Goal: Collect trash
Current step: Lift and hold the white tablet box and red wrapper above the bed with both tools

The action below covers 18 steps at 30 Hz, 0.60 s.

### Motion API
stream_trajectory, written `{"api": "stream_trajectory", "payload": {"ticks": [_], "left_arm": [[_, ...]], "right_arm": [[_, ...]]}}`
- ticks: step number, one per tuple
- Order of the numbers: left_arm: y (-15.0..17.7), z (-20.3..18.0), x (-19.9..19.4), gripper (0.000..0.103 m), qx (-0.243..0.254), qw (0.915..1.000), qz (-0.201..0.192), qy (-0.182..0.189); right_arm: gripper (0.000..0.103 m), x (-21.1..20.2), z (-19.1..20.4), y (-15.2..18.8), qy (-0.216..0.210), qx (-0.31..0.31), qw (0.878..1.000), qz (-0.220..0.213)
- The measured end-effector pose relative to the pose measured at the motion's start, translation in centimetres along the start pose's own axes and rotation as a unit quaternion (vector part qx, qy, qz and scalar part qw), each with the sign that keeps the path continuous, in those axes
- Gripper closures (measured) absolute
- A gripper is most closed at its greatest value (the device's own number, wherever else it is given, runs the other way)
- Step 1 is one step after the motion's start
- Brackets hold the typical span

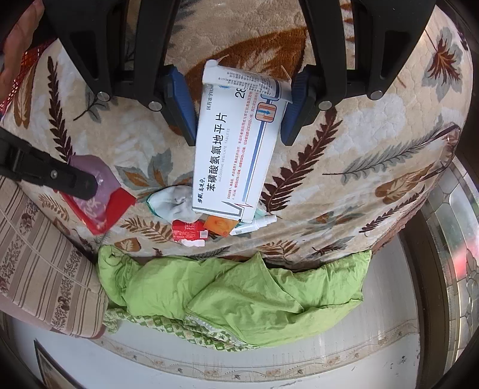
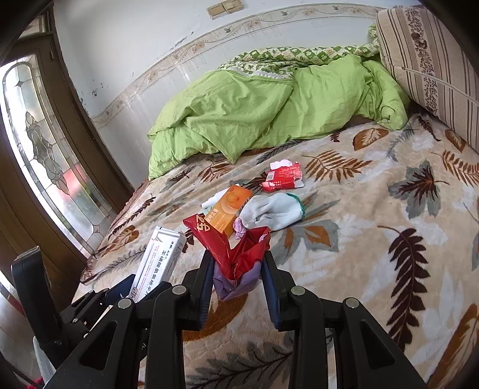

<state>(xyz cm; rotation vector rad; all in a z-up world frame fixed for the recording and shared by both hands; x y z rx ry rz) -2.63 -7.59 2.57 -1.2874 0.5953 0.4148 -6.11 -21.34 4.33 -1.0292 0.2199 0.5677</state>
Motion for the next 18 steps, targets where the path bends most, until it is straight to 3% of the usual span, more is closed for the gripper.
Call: {"api": "stream_trajectory", "payload": {"ticks": [10,18], "left_arm": [[-0.8,2.3,-4.9,0.048,-0.036,0.9992,-0.017,-0.010],[-2.0,0.3,-10.2,0.048,-0.021,0.9984,-0.052,0.013]], "right_arm": [[0.070,-2.2,1.0,1.5,-0.011,0.004,1.000,-0.003],[0.070,-5.9,3.3,1.6,-0.022,-0.006,1.000,-0.019]]}}
Point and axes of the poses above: each gripper's, at about its wrist camera, not at the fingertips, and x roughly the way its jaws point, z to its left, y to its underside, the point moved 10 cm from there along x, roughly the way its jaws point, and after that the axes turned 13 degrees about -y, right-handed, at the moved point
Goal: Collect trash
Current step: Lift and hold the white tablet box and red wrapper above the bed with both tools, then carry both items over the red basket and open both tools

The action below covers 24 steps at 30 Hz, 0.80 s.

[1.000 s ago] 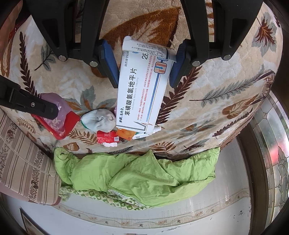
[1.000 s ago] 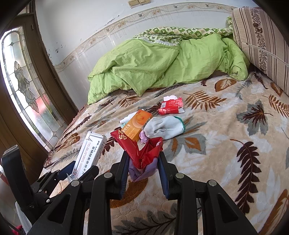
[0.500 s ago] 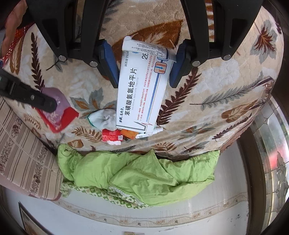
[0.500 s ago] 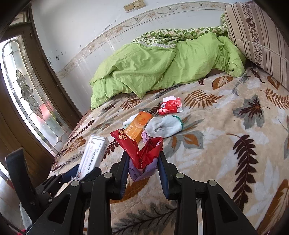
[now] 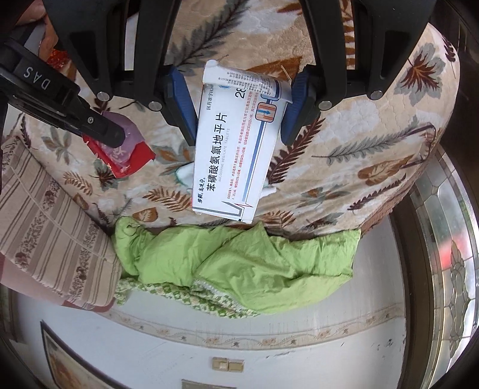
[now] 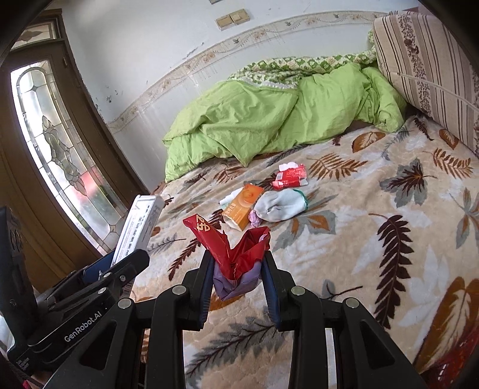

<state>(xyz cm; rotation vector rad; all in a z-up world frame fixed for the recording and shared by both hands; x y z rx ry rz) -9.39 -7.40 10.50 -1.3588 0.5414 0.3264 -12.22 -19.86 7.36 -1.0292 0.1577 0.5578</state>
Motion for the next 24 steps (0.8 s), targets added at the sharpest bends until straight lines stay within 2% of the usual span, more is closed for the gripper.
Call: {"api": "stream_trajectory", "payload": {"ticks": [5,11,15,20,24], "left_arm": [[-0.8,-1.7,-2.5,0.048,0.012,0.9996,-0.019,0.020],[-0.7,-4.2,-4.4,0.048,0.030,0.9979,-0.024,0.052],[0.2,-7.1,-4.9,0.048,0.048,0.9939,-0.009,0.099],[2.1,-12.4,-5.9,0.048,0.084,0.9798,0.024,0.180],[3.4,-16.9,-7.6,0.048,0.121,0.9636,0.035,0.236]], "right_arm": [[0.070,-3.3,1.0,-1.1,0.001,-0.007,1.000,-0.025],[0.070,-6.7,0.6,-1.6,0.008,0.001,0.999,-0.044],[0.070,-9.3,-1.2,-1.3,0.016,0.027,0.998,-0.051],[0.070,-14.4,-5.3,-0.2,0.045,0.076,0.994,-0.067],[0.070,-20.5,-9.4,1.4,0.090,0.114,0.985,-0.090]]}}
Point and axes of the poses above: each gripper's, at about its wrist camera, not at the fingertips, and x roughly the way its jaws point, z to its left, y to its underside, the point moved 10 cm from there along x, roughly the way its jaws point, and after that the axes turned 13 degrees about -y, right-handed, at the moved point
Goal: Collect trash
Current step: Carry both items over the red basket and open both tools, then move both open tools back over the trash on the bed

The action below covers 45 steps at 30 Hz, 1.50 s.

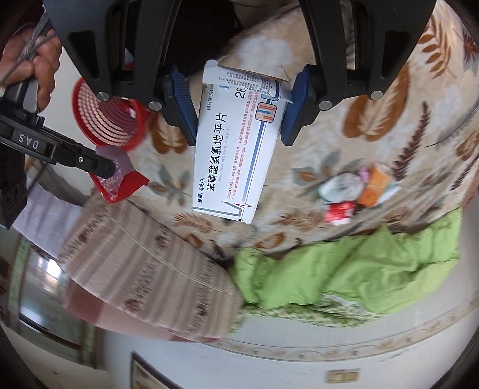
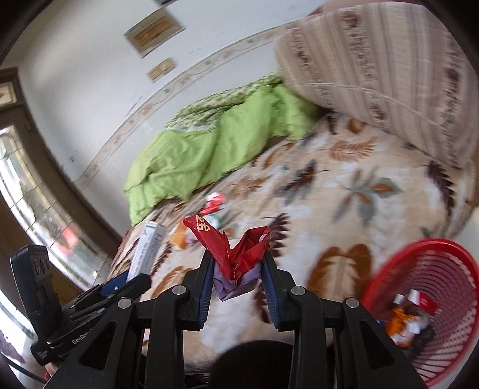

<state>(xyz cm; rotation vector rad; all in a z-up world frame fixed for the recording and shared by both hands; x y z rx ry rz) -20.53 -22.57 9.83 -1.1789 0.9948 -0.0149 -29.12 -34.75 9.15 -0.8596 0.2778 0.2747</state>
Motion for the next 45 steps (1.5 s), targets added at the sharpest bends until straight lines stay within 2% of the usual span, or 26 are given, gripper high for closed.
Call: {"api": "stream_trajectory", "payload": {"ticks": [4,10,17,20,22,23,27,30,36,41,45], "left_arm": [[0.2,-5.2,0.8,0.048,0.027,0.9974,0.023,0.062],[0.7,-12.8,2.3,0.048,0.064,0.9862,0.065,0.138],[2.4,-20.5,3.9,0.047,0.115,0.9731,0.095,0.176],[2.8,-22.3,4.5,0.043,0.128,0.9705,0.100,0.178],[2.9,-23.0,4.8,0.043,0.132,0.9691,0.102,0.182],[2.9,-23.1,4.9,0.042,0.131,0.9686,0.104,0.184],[2.6,-22.7,4.9,0.040,0.118,0.9684,0.107,0.192],[1.9,-21.2,4.4,0.040,0.109,0.9720,0.095,0.185],[0.5,-15.2,4.4,0.039,0.072,0.9840,0.077,0.144],[-0.5,-8.5,4.9,0.039,0.028,0.9929,0.063,0.097],[-1.1,-2.9,5.6,0.039,-0.012,0.9963,0.059,0.062]], "right_arm": [[0.070,-5.5,-5.1,-0.3,0.047,0.042,0.998,-0.026],[0.070,-11.7,-11.0,-0.5,0.102,0.092,0.989,-0.061],[0.068,-13.7,-14.5,-0.2,0.122,0.126,0.982,-0.075],[0.064,-14.1,-15.7,0.1,0.134,0.138,0.978,-0.075],[0.051,-14.3,-16.3,0.3,0.138,0.144,0.977,-0.075],[0.051,-14.4,-16.6,0.4,0.139,0.149,0.976,-0.075],[0.050,-14.6,-17.2,0.4,0.140,0.155,0.975,-0.074],[0.050,-14.4,-16.9,0.2,0.135,0.154,0.976,-0.076],[0.050,-11.6,-14.3,-0.9,0.105,0.133,0.984,-0.061],[0.050,-5.6,-10.0,-1.0,0.064,0.092,0.994,-0.010],[0.050,-0.6,-6.4,-0.7,0.030,0.063,0.997,0.029]]}}
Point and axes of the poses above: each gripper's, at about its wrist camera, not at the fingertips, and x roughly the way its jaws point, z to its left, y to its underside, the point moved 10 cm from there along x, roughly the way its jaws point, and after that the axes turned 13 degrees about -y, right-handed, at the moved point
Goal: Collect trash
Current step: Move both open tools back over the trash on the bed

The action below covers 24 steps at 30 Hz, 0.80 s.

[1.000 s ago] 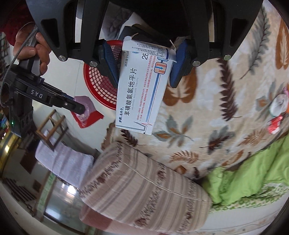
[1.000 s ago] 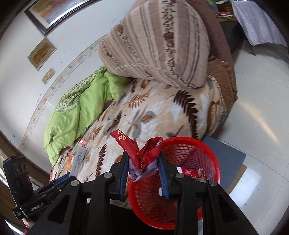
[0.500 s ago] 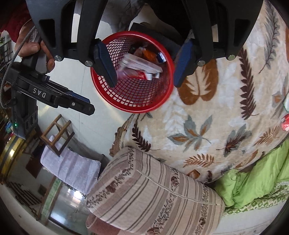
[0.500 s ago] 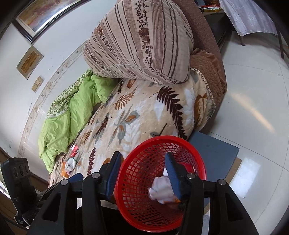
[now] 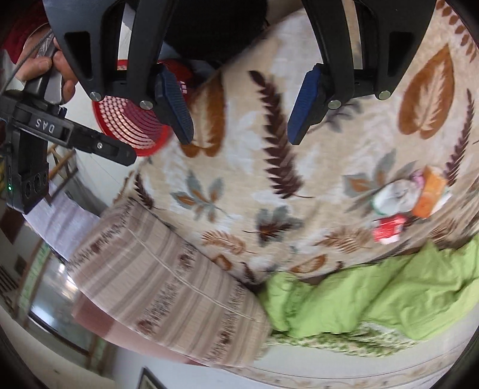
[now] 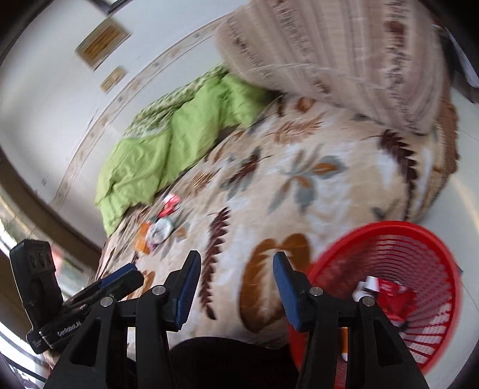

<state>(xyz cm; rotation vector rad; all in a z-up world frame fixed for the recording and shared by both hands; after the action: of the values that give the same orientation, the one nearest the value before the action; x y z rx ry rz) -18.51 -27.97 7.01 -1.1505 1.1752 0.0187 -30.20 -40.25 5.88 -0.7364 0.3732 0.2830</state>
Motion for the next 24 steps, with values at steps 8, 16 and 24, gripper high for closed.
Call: {"api": "stream_trajectory", "payload": {"ticks": [8,16,24], "left_arm": [[-0.7,13.5,0.9,0.038,-0.096,0.9901,-0.016,-0.101],[0.0,26.4,3.5,0.038,-0.191,0.9580,-0.024,-0.212],[1.4,32.7,5.1,0.038,-0.243,0.9401,-0.017,-0.239]], "right_arm": [[0.046,11.0,7.4,1.2,-0.052,-0.058,0.993,0.090],[0.039,23.0,12.5,0.5,-0.074,-0.080,0.984,0.140],[0.034,35.5,12.6,0.5,-0.045,-0.019,0.984,0.174]]}}
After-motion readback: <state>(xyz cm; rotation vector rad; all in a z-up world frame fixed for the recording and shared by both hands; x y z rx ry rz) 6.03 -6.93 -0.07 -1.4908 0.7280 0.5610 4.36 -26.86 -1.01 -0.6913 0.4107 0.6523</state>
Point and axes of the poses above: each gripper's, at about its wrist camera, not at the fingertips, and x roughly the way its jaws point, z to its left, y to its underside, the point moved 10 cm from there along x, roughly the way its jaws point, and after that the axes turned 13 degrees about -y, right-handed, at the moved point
